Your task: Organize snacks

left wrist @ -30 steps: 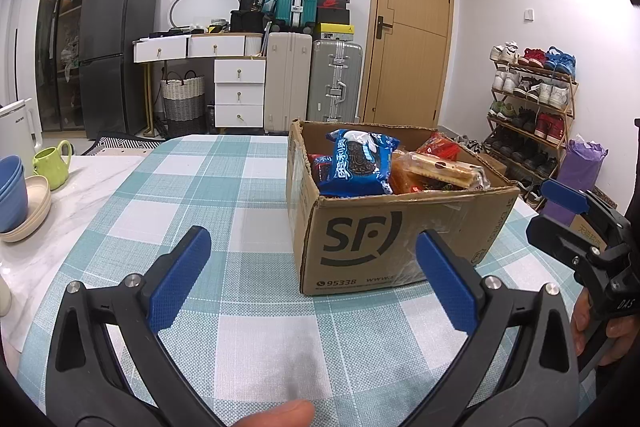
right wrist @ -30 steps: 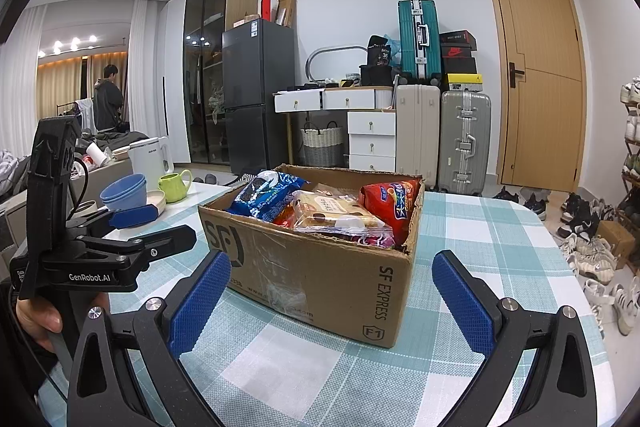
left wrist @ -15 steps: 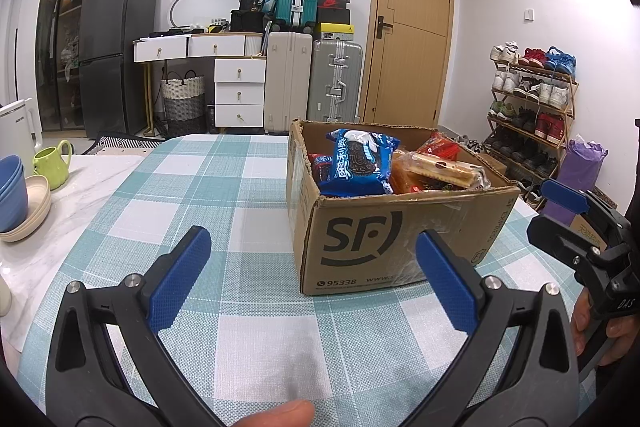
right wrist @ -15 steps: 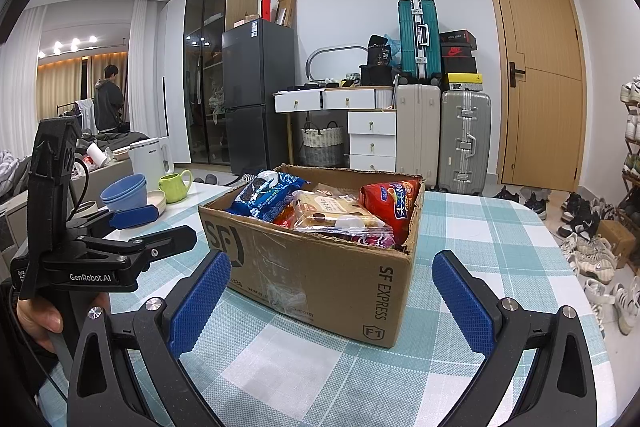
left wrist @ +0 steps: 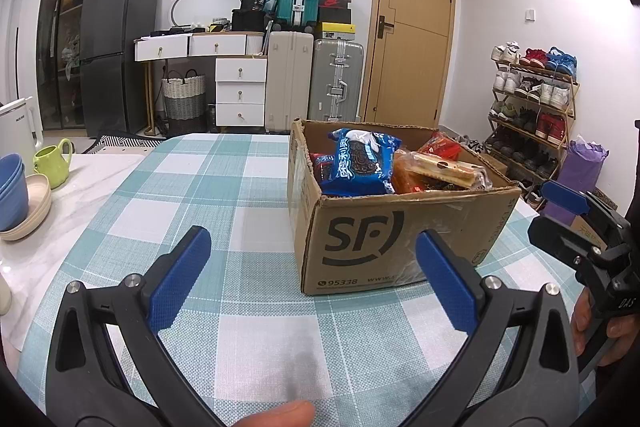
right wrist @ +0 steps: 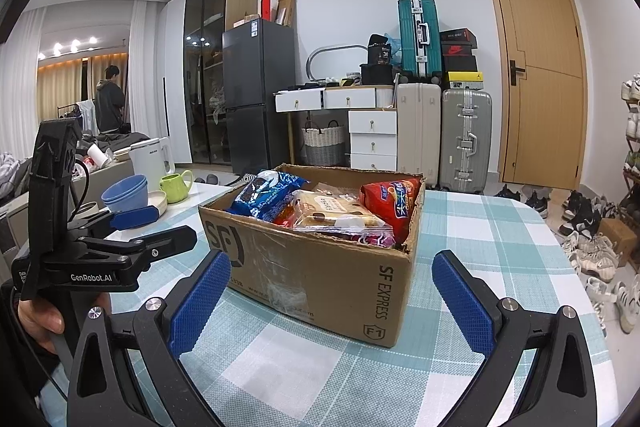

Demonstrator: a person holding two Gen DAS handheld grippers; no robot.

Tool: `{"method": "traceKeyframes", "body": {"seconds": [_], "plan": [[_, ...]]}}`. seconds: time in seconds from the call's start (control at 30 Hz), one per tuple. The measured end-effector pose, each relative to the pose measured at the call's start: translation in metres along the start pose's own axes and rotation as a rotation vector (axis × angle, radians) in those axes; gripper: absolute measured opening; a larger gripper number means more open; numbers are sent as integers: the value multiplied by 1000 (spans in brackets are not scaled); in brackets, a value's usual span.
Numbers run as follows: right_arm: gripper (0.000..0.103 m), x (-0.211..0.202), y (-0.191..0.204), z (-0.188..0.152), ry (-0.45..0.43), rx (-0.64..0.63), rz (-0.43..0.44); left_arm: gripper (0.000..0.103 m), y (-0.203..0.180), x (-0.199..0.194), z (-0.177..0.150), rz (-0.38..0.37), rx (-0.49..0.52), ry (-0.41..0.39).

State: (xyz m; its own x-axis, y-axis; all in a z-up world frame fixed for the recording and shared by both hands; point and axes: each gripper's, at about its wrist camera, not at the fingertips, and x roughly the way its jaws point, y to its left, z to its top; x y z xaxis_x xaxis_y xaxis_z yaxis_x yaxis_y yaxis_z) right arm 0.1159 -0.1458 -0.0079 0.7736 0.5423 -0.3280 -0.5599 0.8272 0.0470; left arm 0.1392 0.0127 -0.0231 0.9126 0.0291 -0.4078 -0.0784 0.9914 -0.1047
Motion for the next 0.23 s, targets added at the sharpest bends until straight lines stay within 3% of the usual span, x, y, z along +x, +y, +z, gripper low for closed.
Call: {"method": "traceKeyframes", "body": {"seconds": [0.23], "plan": [[103,-1,-2,0,-1,-1,0,102,0,0,0,-2,1,-1]]}}
